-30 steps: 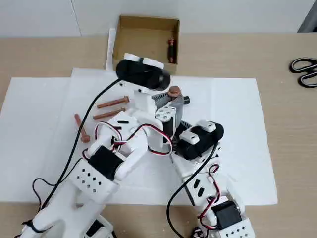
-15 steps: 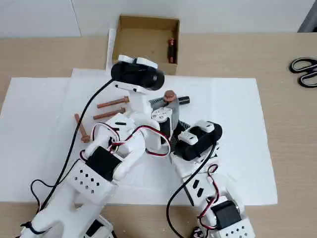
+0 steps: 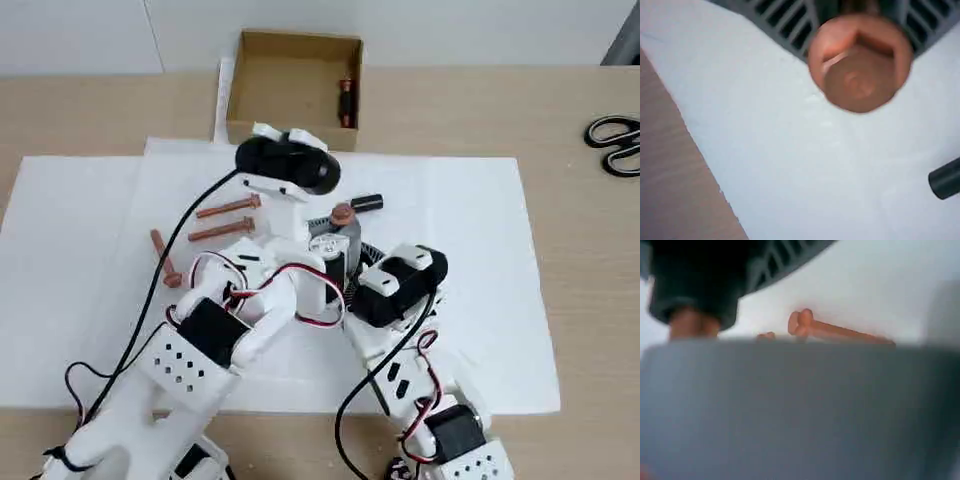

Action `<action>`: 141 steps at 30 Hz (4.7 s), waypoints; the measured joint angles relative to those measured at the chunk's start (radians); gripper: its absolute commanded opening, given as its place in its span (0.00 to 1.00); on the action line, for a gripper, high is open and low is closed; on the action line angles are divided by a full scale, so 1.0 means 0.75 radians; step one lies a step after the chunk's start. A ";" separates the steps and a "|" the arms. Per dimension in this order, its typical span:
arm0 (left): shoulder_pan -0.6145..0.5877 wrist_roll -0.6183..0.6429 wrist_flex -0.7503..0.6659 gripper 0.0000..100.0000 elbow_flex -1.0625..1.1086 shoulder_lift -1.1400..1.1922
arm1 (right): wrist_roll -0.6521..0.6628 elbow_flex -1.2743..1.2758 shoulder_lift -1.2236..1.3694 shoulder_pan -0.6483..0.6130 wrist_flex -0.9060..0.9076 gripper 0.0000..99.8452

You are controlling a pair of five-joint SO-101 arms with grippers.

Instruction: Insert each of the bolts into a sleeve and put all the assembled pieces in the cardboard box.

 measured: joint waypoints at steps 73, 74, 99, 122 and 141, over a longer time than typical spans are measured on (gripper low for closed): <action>-0.933 -0.505 0.554 0.21 0.045 -0.344 | -0.002 -2.435 3.001 0.186 -0.565 0.00; -0.933 -0.505 0.554 0.21 0.045 -0.344 | -0.002 -2.500 3.069 0.184 -0.565 0.00; -0.933 -0.505 0.554 0.21 0.049 -0.344 | -0.002 -3.108 3.719 0.219 -0.452 0.16; -0.933 -0.505 0.554 0.21 0.049 -0.344 | 0.053 -4.088 3.715 0.260 0.475 0.16; -0.933 -0.505 0.634 0.21 0.010 -0.344 | 0.061 -4.370 3.459 0.395 1.586 0.16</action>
